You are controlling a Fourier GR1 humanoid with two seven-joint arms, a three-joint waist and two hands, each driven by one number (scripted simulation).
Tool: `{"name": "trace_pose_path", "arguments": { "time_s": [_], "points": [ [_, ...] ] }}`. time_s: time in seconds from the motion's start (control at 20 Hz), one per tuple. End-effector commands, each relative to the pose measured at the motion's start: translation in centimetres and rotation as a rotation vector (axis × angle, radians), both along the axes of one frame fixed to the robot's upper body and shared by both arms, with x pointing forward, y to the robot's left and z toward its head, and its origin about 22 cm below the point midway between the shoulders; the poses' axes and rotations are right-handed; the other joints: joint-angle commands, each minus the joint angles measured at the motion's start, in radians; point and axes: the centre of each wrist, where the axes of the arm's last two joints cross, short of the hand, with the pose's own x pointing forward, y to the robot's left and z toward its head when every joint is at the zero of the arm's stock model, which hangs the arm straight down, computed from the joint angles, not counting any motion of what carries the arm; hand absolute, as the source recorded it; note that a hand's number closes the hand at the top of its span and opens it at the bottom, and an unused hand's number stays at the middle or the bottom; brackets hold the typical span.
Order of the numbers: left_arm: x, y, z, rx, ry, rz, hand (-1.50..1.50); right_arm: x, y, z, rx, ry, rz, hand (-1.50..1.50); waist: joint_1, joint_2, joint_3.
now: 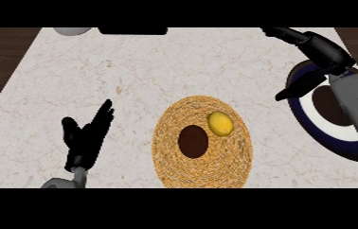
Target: Pick the lemon from the placemat and place it in the plate
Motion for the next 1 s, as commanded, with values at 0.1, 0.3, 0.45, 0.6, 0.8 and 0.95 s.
{"name": "trace_pose_path", "arguments": {
  "time_s": [0.1,0.3,0.45,0.6,0.8,0.95],
  "points": [
    [-1.0,0.7,-0.9,-0.010,0.056,0.012,0.00,-1.2,4.2,1.3,-0.242,0.032,0.106,-1.50,-0.021,-0.005,-0.004],
    [0.2,0.5,0.2,-0.002,0.051,0.015,0.00,-2.5,6.3,0.5,-0.347,0.029,0.081,-1.50,-0.021,-0.002,-0.003],
    [-1.0,1.0,-0.5,-0.003,0.052,0.000,0.00,-3.1,9.4,0.0,-0.375,0.049,0.077,-1.50,-0.013,-0.001,-0.003],
    [-1.3,0.6,-1.7,-0.015,0.041,0.004,0.00,-3.8,8.9,-0.6,-0.399,0.038,0.057,-1.50,-0.012,0.001,-0.003],
    [1.5,0.1,0.0,0.000,0.035,0.016,0.00,-4.8,11.1,-1.9,-0.461,0.064,0.038,-1.50,-0.014,0.002,-0.003],
    [-0.7,0.1,-0.6,-0.004,0.048,-0.004,0.00,-5.5,9.8,-3.8,-0.503,0.128,0.083,-1.50,-0.009,0.002,-0.002]
  ]
}}
